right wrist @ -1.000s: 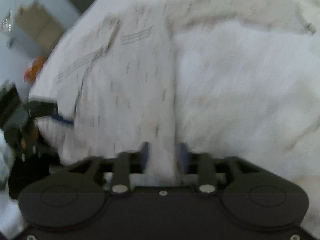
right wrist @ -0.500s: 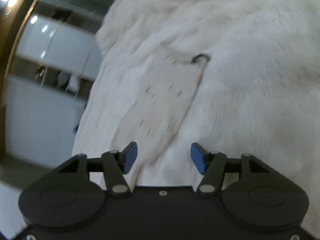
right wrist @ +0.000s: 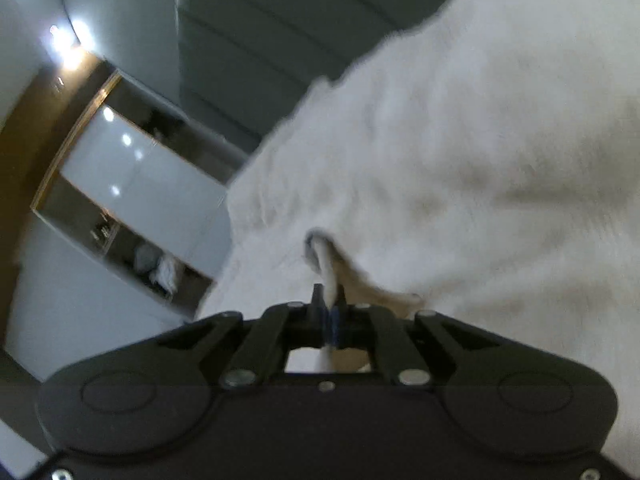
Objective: Fold clothes
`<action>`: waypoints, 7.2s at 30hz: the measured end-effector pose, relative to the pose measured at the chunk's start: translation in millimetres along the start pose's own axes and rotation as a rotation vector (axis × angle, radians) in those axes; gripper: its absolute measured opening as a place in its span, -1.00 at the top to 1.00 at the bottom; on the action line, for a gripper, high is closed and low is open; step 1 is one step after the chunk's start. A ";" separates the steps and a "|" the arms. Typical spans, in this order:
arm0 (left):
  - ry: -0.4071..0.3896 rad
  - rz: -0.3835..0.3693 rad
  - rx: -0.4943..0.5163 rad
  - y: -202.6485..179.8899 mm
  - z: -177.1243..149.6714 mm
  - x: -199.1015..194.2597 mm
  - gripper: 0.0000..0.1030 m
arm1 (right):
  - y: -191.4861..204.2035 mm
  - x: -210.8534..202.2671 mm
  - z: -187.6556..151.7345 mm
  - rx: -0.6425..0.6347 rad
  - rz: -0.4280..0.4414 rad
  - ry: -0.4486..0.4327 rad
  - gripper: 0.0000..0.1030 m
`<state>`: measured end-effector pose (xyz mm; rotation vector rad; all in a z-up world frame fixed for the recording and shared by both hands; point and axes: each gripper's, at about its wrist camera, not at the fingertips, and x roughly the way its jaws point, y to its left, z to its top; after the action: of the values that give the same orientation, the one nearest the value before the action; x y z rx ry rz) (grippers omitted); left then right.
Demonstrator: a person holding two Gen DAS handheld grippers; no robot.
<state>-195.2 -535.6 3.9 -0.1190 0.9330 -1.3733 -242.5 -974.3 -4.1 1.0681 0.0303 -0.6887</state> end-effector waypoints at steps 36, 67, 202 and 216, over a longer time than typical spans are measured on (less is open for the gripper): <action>0.044 -0.002 0.011 7.0 -3.7 13.0 -0.39 | 64.2 113.2 -2.7 -0.703 -0.302 0.165 0.78; -0.099 0.091 -0.047 15.0 12.3 -24.5 -0.40 | -54.8 11.8 -18.7 0.047 -0.171 0.114 0.98; 0.172 0.808 -0.214 67.0 307.0 221.9 0.99 | 107.2 -74.0 -245.8 -1.172 0.386 0.767 1.00; 0.066 0.625 -0.282 35.6 319.8 135.9 -0.11 | 103.2 -84.2 -195.5 -0.913 0.407 0.644 0.82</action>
<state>19.6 -783.2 124.4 0.0081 1.0990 -0.6702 -196.1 -742.6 8.6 0.3422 0.6095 0.0918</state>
